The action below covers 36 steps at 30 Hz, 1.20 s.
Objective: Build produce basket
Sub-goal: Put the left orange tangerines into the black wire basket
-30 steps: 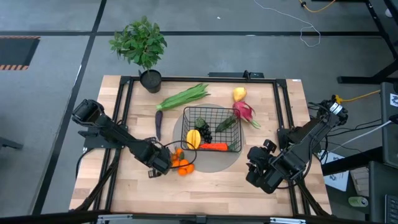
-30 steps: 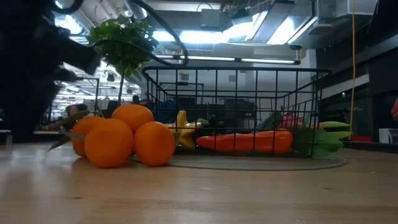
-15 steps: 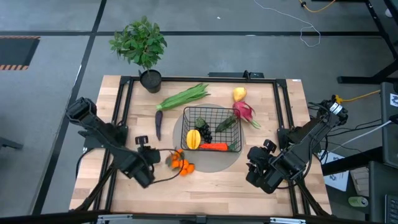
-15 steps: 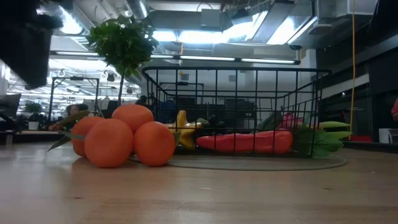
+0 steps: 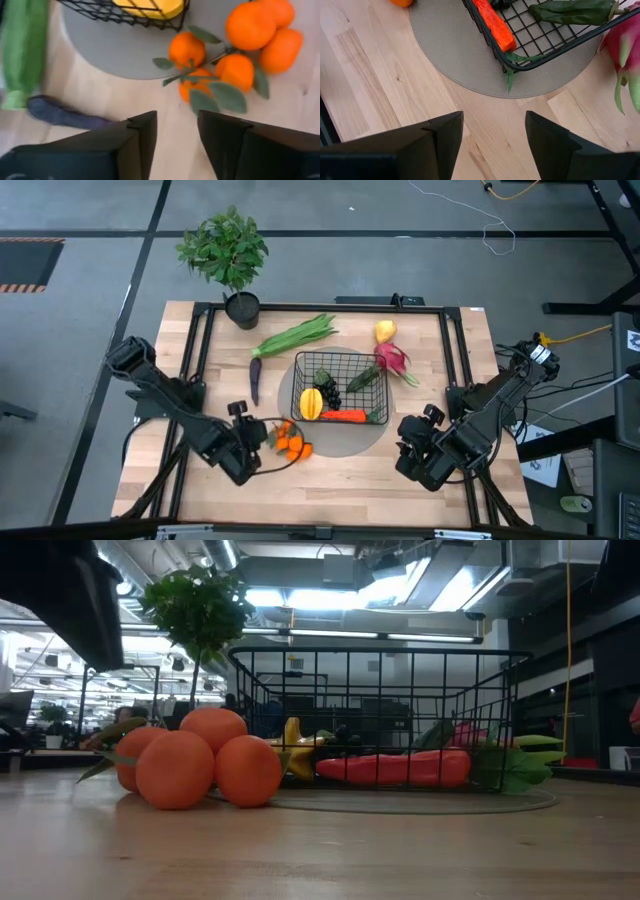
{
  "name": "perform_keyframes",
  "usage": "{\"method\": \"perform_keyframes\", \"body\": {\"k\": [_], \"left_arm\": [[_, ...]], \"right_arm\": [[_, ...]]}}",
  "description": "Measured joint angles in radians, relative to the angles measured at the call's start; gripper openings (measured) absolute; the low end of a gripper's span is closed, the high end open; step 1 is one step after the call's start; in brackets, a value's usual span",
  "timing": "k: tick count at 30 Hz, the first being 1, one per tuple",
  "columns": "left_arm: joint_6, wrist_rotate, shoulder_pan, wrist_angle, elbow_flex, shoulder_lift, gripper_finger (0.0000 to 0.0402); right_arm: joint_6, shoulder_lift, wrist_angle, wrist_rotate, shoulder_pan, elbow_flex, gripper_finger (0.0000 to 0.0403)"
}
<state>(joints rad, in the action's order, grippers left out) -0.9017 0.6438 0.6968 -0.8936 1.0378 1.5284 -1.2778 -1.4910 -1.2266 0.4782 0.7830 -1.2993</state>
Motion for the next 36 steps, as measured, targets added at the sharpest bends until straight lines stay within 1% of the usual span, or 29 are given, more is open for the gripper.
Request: {"method": "perform_keyframes", "body": {"k": [2,7,9,11,14,16,24,33,36], "left_arm": [[0.028,-0.023,-0.028,0.001,0.0,0.001,0.0149],[0.084,-0.034,-0.085,0.014,0.0,0.005,0.0185],[0.13,-0.036,-0.102,0.061,-0.002,0.005,0.0194],[0.195,-0.037,-0.117,0.144,-0.009,0.009,0.0199],[0.281,-0.081,-0.133,0.245,-0.026,0.01,0.0202],[0.302,-0.098,-0.147,0.294,-0.046,0.01,0.0202],[0.31,-0.121,-0.196,0.312,-0.134,0.01,0.0203],[0.333,-0.25,-0.223,0.439,-0.202,0.01,0.0204],[0.337,-0.264,-0.235,0.461,-0.219,0.01,0.0204]], "right_arm": [[0.0,0.0,0.0,0.0,0.0,0.0,0.0204],[0.003,0.0,0.0,0.0,0.0,0.0,0.0204],[0.003,0.0,0.0,0.0,0.0,0.0,0.0204],[0.003,0.0,0.0,0.0,0.0,0.0,0.0204],[0.003,0.0,0.0,0.0,0.0,0.0,0.0204],[0.003,0.0,0.0,0.0,0.0,0.0,0.0204],[0.003,0.0,0.0,0.0,0.0,0.0,0.0204],[0.003,0.0,0.0,0.0,0.0,0.0,0.0204],[0.003,0.0,0.0,0.0,0.0,0.0,0.0204]]}}
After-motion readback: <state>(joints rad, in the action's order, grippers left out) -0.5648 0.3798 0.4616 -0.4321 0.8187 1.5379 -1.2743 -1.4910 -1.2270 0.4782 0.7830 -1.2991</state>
